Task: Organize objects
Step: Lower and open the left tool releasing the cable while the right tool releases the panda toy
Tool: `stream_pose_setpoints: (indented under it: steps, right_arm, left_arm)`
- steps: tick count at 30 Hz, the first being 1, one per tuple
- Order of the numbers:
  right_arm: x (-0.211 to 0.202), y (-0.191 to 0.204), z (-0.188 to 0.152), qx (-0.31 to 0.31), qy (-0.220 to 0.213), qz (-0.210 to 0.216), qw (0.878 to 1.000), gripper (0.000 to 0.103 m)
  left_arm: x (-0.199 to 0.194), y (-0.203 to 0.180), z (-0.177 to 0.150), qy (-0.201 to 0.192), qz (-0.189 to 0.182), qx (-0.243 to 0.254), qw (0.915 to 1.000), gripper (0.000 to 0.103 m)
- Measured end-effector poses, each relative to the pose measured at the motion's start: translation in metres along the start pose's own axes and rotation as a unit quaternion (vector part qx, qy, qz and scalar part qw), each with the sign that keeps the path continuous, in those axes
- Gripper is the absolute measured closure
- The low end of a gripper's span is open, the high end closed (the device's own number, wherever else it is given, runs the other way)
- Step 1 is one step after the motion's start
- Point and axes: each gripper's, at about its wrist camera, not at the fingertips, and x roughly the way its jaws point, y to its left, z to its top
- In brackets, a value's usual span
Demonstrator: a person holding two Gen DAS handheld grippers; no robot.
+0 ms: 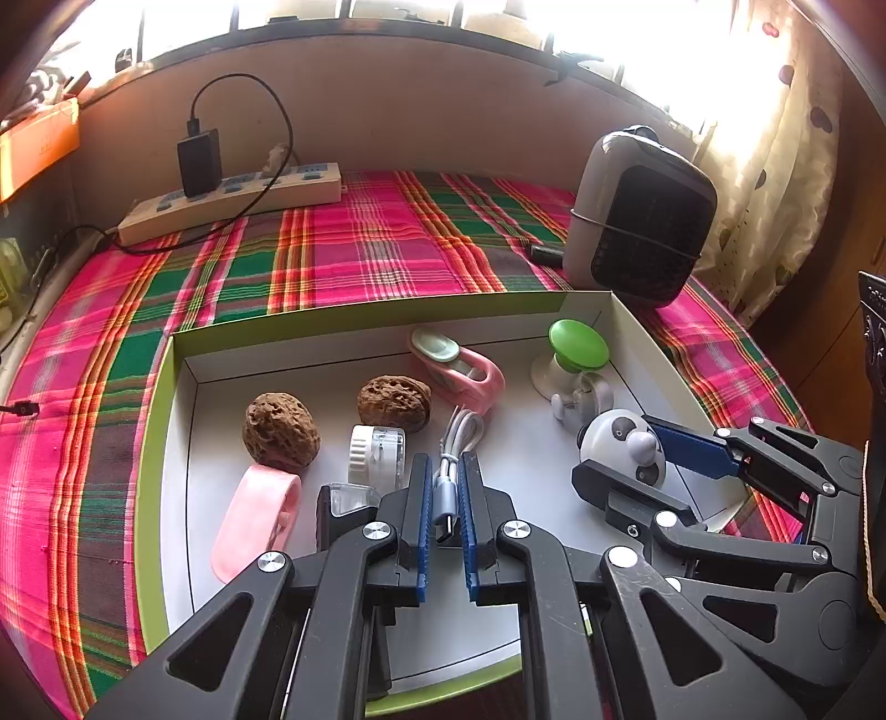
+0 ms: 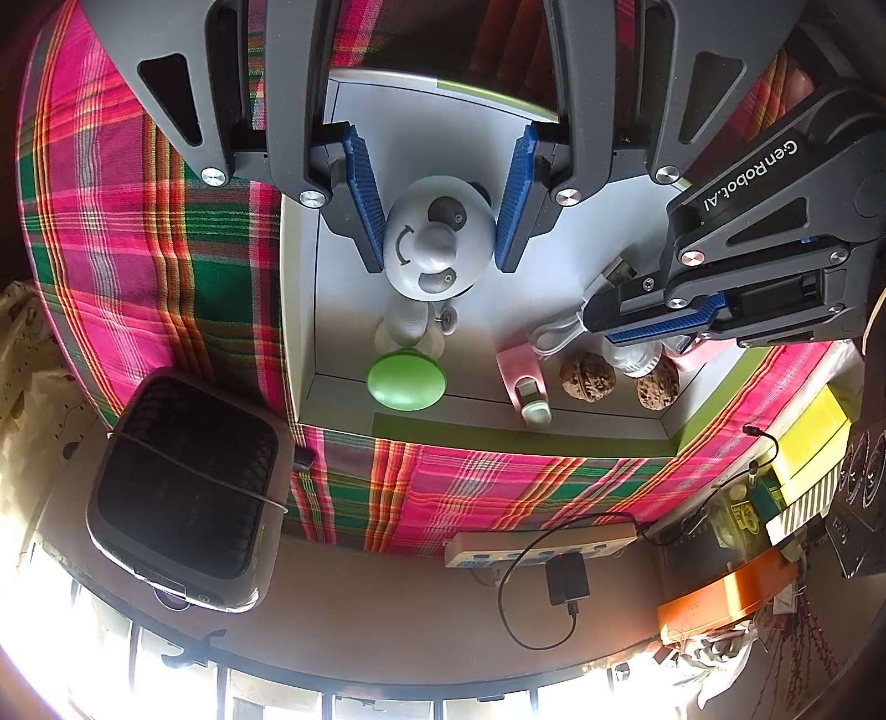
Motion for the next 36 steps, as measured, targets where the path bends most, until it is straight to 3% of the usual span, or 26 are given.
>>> stream_pose_setpoints:
  steps: [30,36]
  right_arm:
    - [-0.006,0.002,-0.004,0.003,-0.003,0.004,1.0,0.059]
    - [-0.011,0.003,-0.006,0.003,-0.007,0.01,1.0,0.049]
  left_arm:
    - [-0.004,0.003,-0.002,-0.001,0.01,-0.006,0.9999,0.079]
    - [-0.012,0.005,-0.005,-0.006,0.013,-0.013,0.9998,0.077]
